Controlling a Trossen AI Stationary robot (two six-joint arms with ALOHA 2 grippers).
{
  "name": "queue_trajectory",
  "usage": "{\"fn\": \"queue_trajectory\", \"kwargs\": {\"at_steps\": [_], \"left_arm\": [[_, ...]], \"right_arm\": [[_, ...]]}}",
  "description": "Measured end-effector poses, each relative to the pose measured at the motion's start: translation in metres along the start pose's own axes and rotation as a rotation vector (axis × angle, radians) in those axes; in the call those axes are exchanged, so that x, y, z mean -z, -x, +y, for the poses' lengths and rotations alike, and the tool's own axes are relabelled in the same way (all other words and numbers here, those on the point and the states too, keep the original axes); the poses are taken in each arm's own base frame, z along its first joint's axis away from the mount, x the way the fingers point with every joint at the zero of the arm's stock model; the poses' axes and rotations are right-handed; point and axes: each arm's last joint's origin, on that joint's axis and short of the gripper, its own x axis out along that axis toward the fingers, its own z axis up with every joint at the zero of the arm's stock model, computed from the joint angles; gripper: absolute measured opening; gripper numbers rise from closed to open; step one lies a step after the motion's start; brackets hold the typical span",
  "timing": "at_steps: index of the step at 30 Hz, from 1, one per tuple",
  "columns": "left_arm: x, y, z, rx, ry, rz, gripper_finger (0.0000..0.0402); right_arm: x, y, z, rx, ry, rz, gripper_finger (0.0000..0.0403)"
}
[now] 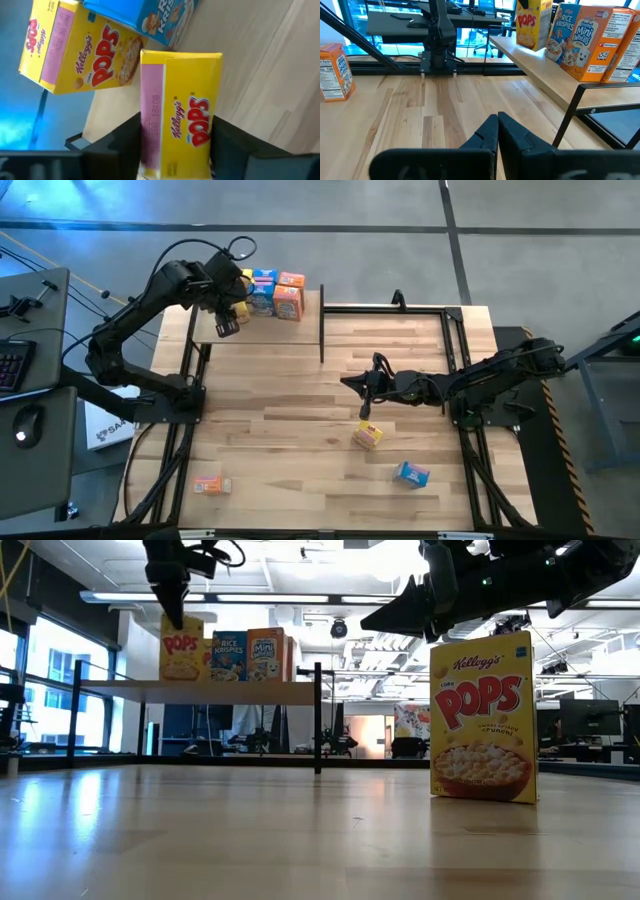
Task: Stack cereal on shelf
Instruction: Put the left yellow cereal box on the shelf aligned with the other yellow cereal box
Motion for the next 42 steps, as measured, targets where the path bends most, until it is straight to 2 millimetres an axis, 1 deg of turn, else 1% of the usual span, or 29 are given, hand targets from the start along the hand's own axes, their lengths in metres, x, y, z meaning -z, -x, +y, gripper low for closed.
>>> {"fn": "queue_trajectory", "kwargs": {"at_steps": [5, 8, 12, 16, 19, 23, 26, 28, 31, 33, 34, 36, 40, 42], "left_arm": [[0.000, 0.000, 0.000, -0.002, -0.020, 0.000, 0.0237], [0.000, 0.000, 0.000, -0.006, -0.026, 0.002, 0.0252], [0.000, 0.000, 0.000, -0.021, -0.054, 0.012, 0.0256], [0.000, 0.001, 0.000, -0.108, -0.107, 0.051, 0.0257], [-0.001, 0.003, -0.003, -0.130, -0.129, 0.061, 0.0257], [-0.002, 0.011, -0.005, -0.159, -0.091, 0.052, 0.0251], [-0.003, 0.018, -0.013, -0.112, -0.031, -0.008, 0.0232], [-0.001, 0.027, -0.020, -0.060, 0.006, -0.082, 0.0212], [0.009, 0.036, -0.034, -0.002, 0.038, -0.212, 0.0170], [0.018, 0.036, -0.043, 0.010, 0.081, -0.283, 0.0135], [0.024, 0.033, -0.047, 0.018, 0.108, -0.304, 0.0117], [0.037, 0.022, -0.057, 0.032, 0.161, -0.306, 0.0081], [0.056, -0.013, -0.073, -0.004, 0.254, -0.235, 0.0019], [0.062, -0.030, -0.077, -0.069, 0.294, -0.203, 0.0005]], "right_arm": [[0.000, 0.000, 0.000, 0.000, 0.000, 0.000, 0.0000], [0.000, 0.000, 0.000, 0.000, 0.000, 0.000, 0.0000], [0.000, 0.000, 0.000, 0.000, 0.000, 0.000, 0.0000], [0.000, 0.000, 0.000, 0.000, 0.000, 0.000, 0.0000], [0.000, 0.000, 0.000, 0.000, 0.000, 0.000, 0.0000], [0.000, 0.000, 0.000, 0.000, 0.000, 0.000, 0.0000], [0.000, 0.000, 0.000, 0.000, 0.000, 0.000, 0.0000], [0.000, 0.000, 0.000, 0.000, 0.000, 0.000, 0.0000], [0.001, 0.000, 0.000, -0.001, 0.005, 0.012, 0.0000], [0.003, 0.000, 0.000, -0.002, 0.012, 0.030, 0.0000], [0.004, 0.000, 0.000, -0.002, 0.014, 0.036, 0.0000], [0.005, 0.000, 0.000, -0.003, 0.017, 0.044, 0.0000], [0.005, 0.000, 0.000, -0.003, 0.017, 0.045, 0.0000], [0.005, 0.000, 0.000, -0.003, 0.017, 0.045, 0.0000]]}}
